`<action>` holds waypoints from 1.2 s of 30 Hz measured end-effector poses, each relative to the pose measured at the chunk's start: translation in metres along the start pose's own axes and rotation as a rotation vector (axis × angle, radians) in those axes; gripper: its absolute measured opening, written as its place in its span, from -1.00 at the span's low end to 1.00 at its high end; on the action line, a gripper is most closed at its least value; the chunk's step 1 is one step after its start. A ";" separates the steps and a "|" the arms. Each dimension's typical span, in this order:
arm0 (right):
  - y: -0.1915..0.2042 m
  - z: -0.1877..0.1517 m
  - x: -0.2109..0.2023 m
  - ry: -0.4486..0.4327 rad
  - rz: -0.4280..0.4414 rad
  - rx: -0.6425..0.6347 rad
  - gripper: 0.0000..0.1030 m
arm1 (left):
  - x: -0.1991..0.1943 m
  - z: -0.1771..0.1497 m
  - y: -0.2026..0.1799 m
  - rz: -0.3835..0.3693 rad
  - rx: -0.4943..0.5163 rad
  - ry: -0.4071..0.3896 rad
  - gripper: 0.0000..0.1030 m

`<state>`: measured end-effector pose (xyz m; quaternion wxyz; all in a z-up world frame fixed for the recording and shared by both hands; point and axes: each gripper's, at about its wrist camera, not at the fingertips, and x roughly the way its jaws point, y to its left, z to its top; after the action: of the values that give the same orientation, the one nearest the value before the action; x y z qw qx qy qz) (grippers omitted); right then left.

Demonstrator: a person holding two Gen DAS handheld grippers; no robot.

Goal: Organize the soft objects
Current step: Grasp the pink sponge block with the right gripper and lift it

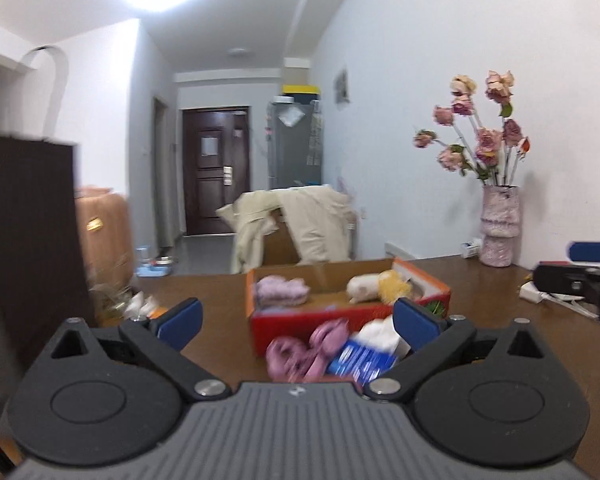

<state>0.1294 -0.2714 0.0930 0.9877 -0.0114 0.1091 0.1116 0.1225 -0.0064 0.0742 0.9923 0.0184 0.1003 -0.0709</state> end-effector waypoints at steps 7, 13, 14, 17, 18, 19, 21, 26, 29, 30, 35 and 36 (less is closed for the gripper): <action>0.047 -0.076 -0.062 -0.013 -0.010 0.038 0.81 | -0.048 -0.055 0.020 0.042 -0.042 0.065 1.00; 0.059 -0.099 -0.055 0.035 -0.009 0.089 0.78 | -0.037 -0.049 0.032 0.065 -0.075 0.061 1.00; 0.059 -0.100 -0.052 0.042 0.000 0.101 0.71 | -0.034 -0.050 0.032 0.065 -0.078 0.070 1.00; 0.059 -0.101 -0.041 0.075 0.039 0.115 0.39 | -0.024 -0.056 0.032 0.054 -0.080 0.100 1.00; 0.059 -0.102 -0.037 0.089 0.049 0.117 0.32 | -0.020 -0.058 0.032 0.051 -0.080 0.109 1.00; 0.060 -0.103 -0.034 0.102 0.054 0.118 0.23 | -0.016 -0.058 0.032 0.043 -0.079 0.119 1.00; 0.061 -0.104 -0.029 0.119 0.061 0.122 0.11 | -0.010 -0.058 0.034 0.035 -0.081 0.125 1.00; 0.061 -0.100 -0.007 0.152 0.073 0.162 -0.16 | 0.014 -0.052 0.044 0.023 -0.091 0.141 1.00; 0.064 -0.096 0.014 0.182 0.097 0.200 -0.17 | 0.031 -0.053 0.048 -0.011 -0.084 0.159 0.92; 0.067 -0.096 0.022 0.194 0.108 0.211 -0.18 | 0.038 -0.053 0.049 -0.029 -0.075 0.169 0.85; 0.078 -0.092 0.068 0.235 0.143 0.263 -0.23 | 0.078 -0.053 0.058 -0.084 -0.071 0.229 0.52; 0.080 -0.093 0.078 0.244 0.146 0.269 -0.23 | 0.086 -0.054 0.059 -0.096 -0.072 0.243 0.49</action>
<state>0.1657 -0.1804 -0.0141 0.9490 0.1151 0.2427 0.1651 0.2039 0.0428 0.0050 0.9682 -0.0136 0.2233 -0.1118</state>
